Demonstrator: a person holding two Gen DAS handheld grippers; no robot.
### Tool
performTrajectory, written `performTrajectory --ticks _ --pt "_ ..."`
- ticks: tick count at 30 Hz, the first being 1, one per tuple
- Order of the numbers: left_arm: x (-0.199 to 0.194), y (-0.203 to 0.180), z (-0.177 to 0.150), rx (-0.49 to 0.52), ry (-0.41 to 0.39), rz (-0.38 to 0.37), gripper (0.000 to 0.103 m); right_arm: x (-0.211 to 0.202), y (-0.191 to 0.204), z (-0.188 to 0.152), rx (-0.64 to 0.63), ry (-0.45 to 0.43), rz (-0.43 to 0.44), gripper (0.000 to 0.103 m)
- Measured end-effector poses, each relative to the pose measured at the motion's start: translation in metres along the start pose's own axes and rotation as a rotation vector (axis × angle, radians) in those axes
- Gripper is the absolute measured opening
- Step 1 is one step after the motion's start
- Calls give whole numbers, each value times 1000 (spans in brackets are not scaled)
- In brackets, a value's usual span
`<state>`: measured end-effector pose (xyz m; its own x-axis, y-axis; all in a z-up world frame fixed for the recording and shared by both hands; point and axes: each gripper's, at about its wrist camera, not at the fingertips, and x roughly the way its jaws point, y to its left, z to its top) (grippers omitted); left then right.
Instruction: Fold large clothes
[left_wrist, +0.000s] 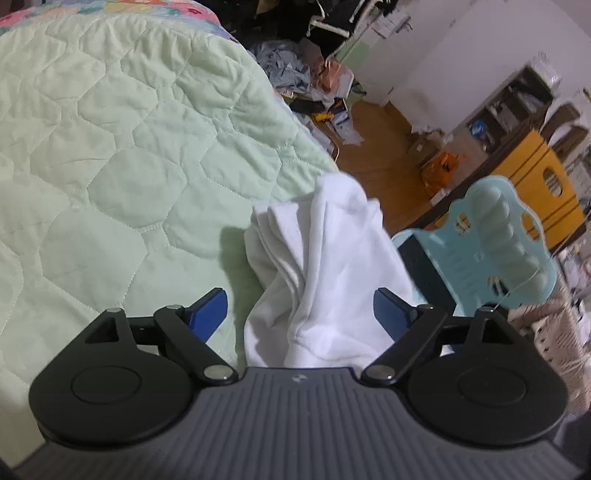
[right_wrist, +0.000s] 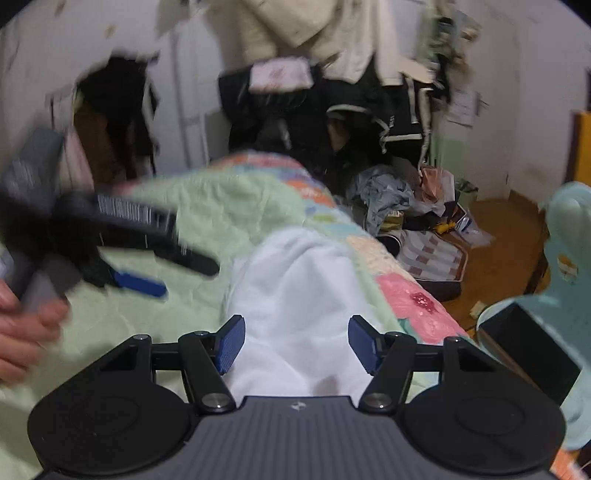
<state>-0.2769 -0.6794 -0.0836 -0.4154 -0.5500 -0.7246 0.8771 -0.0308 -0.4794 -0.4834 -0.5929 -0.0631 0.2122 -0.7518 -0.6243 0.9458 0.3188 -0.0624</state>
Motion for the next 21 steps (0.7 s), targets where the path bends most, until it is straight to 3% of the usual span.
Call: performTrajectory --ticks 1,3,6,10,11,13,18,21 --pt "4 1 -4 3 13 9 87 12 7 -6 -38 64 -36 62" --pt "19 3 -20 7 63 33 87 25 21 -20 -121 105 -84 64" --pt "32 8 -33 4 115 67 87 26 34 -44 -211 65 -129 65" --pt "19 10 -45 26 134 130 88 31 39 -43 -222 70 -133 72" --pt "6 12 -50 32 114 152 93 29 40 -35 -205 101 -128 76" --pt "-14 15 -56 22 83 177 98 27 43 -22 -154 156 -96 98" --pt "-56 13 -65 55 37 208 103 8 48 -10 -11 230 14 100" --pt "-64 1 -67 124 46 244 103 -6 54 -7 27 265 -16 101"
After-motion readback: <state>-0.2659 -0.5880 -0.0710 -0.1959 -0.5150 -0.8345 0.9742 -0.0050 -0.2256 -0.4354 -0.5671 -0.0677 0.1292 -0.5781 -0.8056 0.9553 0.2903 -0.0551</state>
